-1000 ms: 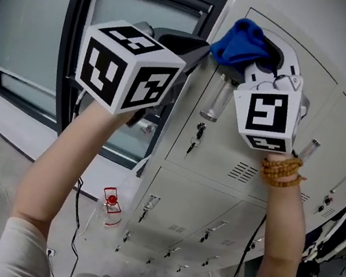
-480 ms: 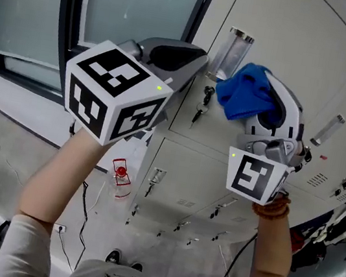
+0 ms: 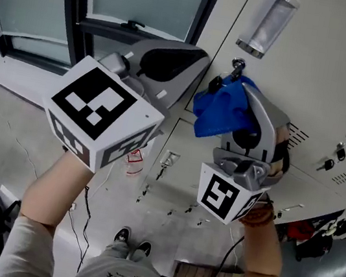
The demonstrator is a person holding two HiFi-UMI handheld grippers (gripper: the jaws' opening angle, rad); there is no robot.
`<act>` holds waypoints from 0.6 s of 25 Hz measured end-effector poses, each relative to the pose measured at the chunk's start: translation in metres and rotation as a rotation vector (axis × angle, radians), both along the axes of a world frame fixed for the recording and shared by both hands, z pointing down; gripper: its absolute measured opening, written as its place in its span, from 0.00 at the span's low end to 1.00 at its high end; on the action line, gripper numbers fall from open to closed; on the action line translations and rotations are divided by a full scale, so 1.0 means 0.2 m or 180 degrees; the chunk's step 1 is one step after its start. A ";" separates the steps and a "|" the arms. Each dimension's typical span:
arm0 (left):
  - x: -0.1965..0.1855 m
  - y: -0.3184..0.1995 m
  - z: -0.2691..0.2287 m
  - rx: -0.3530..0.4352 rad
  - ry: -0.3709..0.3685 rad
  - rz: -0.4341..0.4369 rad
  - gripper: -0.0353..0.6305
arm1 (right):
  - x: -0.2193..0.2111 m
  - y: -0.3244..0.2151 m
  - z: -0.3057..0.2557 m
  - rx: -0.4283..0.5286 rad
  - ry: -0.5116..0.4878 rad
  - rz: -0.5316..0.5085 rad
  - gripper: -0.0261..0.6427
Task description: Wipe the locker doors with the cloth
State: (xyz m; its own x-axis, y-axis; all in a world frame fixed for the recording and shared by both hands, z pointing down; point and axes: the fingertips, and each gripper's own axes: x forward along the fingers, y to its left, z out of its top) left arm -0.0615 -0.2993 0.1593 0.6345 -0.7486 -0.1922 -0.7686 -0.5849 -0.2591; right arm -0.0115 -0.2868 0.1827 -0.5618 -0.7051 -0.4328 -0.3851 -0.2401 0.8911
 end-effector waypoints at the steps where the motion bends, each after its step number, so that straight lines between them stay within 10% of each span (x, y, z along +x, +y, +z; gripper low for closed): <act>1: -0.01 0.00 0.03 -0.0018 0.0018 -0.0005 0.06 | -0.02 0.00 0.04 0.0001 0.0042 -0.0012 0.08; 15: 0.01 0.05 0.03 0.0015 0.0170 0.0020 0.06 | 0.20 -0.01 0.35 0.0072 0.0651 0.0342 0.08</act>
